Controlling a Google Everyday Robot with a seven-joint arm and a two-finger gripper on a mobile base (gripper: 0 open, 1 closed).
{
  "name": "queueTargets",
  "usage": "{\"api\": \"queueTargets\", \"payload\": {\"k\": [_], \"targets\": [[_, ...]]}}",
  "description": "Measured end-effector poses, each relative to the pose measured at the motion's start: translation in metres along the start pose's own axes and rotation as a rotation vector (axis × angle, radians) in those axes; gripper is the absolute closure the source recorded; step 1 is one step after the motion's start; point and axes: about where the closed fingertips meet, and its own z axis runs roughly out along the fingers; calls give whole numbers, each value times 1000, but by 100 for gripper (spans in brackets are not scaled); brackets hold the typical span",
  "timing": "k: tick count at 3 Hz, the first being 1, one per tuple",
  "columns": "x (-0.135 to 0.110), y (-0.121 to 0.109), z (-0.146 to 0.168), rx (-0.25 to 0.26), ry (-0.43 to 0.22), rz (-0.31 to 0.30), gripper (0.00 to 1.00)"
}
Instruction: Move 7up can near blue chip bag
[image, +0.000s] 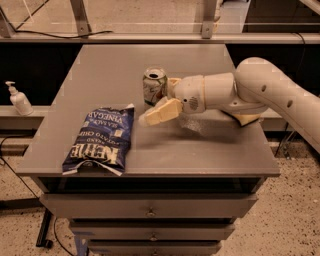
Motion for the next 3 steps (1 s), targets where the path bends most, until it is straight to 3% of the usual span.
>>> {"api": "queueTargets", "payload": {"k": [1, 2, 3], "targets": [[5, 45, -3, -57, 4, 56, 0], [10, 71, -4, -92, 9, 93, 0], [6, 75, -22, -71, 40, 61, 0]]}}
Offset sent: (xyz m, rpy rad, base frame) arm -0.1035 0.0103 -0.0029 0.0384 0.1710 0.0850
